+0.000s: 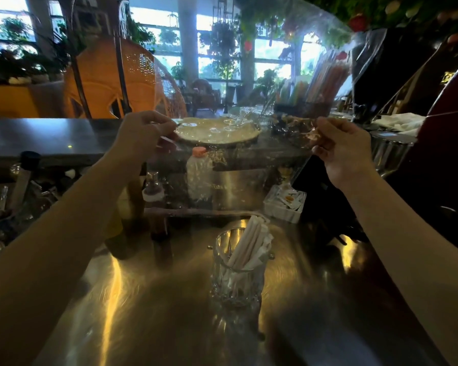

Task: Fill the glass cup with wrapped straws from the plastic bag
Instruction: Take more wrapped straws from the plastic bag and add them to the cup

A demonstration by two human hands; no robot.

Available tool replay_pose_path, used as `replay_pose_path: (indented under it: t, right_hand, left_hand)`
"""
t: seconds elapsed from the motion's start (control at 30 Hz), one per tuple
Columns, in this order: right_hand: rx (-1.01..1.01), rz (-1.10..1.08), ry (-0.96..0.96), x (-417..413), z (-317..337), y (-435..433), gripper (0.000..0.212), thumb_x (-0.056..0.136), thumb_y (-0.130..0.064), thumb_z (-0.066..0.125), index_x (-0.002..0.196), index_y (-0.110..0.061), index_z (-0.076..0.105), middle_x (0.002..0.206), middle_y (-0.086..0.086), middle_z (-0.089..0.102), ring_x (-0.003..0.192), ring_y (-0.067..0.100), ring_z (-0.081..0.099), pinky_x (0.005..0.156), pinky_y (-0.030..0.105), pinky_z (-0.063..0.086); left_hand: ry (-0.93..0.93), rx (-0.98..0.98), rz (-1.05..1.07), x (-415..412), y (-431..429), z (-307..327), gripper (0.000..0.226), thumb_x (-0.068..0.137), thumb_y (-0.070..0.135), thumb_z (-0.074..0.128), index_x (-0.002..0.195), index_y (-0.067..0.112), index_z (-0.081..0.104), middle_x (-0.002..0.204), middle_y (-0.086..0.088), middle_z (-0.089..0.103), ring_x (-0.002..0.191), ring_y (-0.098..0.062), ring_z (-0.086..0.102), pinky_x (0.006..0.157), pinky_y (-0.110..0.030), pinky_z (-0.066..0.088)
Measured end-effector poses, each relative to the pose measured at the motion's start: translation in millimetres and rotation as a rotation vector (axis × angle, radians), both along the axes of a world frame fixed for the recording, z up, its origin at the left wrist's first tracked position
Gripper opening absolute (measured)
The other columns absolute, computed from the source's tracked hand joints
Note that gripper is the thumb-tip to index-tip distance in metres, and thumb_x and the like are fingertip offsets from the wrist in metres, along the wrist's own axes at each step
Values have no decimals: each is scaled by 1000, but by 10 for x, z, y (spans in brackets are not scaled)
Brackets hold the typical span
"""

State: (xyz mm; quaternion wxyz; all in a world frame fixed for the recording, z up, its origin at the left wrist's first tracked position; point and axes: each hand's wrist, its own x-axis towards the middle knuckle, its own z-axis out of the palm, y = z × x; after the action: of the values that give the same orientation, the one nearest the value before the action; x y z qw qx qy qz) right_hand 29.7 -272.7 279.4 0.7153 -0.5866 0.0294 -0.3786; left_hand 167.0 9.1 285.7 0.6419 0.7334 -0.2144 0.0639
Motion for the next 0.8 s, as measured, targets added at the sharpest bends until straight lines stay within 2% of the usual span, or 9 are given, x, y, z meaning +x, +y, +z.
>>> replay_pose_path:
  t: [0.2,0.3,0.37,0.47,0.57,0.7,0.8]
  right_hand:
    - [35,-23,-81,-26,131,135,16,82,-5,63,69,-14,59,45,-8,60,40,9,51,40,20,40]
    - [13,-50,-150,-38,187,180,13,81,-6,65,72,-13,59,47,-9,61,40,9,52,42,21,43]
    - [0,-41,-141,-41,155,214,13,81,-5,65,72,-13,62,48,-8,63,41,7,53,41,19,43]
    - [-37,-51,-9,-30,-77,254,16,83,-7,62,71,-17,63,52,-8,65,46,6,53,41,19,42]
    - [-46,-62,100,-8,-437,295,14,83,-5,62,73,-14,63,49,-8,63,43,5,51,40,17,41]
    - [-112,-35,261,19,-916,391,13,81,-8,64,70,-14,64,48,-6,62,41,6,52,41,19,41]
    - [-195,12,338,9,-1181,455,17,81,-12,66,64,-15,64,47,-4,64,41,6,53,42,19,42]
  left_hand:
    - [-81,24,-15,-35,150,117,9,88,18,59,81,23,63,70,5,68,53,-6,66,48,-18,55]
    - [-130,-13,-21,-78,232,164,10,87,20,60,78,23,62,57,11,68,44,-2,60,40,-14,48]
    - [-162,-2,-11,-95,283,131,13,87,21,60,75,25,61,56,13,68,39,-1,56,37,-15,44]
    - [-154,17,38,-133,372,-62,15,85,22,61,71,27,61,54,15,68,32,0,50,37,-17,44]
    - [-139,22,-1,-177,499,-368,20,87,13,59,69,23,60,48,10,65,29,-1,46,32,-10,36]
    - [-89,69,53,-224,677,-813,22,84,9,60,67,22,61,48,11,64,34,-1,47,36,-10,38]
    - [15,83,108,-242,891,-1187,17,84,9,62,70,18,64,52,10,65,38,2,47,37,-8,38]
